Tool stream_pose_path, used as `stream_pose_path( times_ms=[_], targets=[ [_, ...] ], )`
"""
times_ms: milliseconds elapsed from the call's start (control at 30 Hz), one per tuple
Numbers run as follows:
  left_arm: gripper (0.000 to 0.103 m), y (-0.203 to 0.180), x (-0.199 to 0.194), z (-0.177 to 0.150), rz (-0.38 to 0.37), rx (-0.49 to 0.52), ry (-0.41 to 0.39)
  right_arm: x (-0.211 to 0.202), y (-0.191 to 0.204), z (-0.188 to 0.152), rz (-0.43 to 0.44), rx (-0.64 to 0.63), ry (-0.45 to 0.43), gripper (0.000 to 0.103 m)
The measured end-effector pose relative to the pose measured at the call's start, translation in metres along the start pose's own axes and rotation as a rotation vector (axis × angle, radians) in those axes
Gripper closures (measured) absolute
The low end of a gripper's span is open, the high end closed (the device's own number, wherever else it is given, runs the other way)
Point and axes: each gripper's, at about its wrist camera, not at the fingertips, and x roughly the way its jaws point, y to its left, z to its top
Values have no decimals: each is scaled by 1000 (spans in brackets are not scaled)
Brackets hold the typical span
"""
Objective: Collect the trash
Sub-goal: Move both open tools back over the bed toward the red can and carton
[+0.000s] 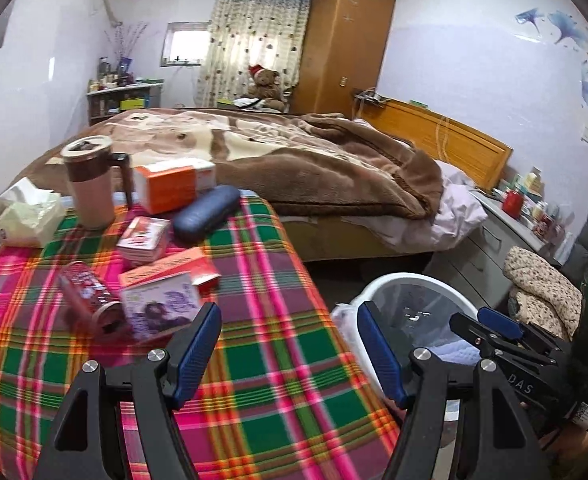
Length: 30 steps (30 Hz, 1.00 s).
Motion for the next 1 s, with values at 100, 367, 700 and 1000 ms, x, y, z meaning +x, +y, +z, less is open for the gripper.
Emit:
stream_pose_path(
  times_ms=[100,367,700,1000],
  targets=[
    [33,20,-4,0,28,-25,-3,4,13,2,18,-7,-1,44],
    [31,80,-14,-1,116,-113,-15,20,47,8,75,-43,19,44],
    [30,147,-13,1,205,-191,1,44,88,12,153,-88,71,44],
    [30,180,19,9,189,-246,70,66,119,18,205,-105,105,44]
  ],
)
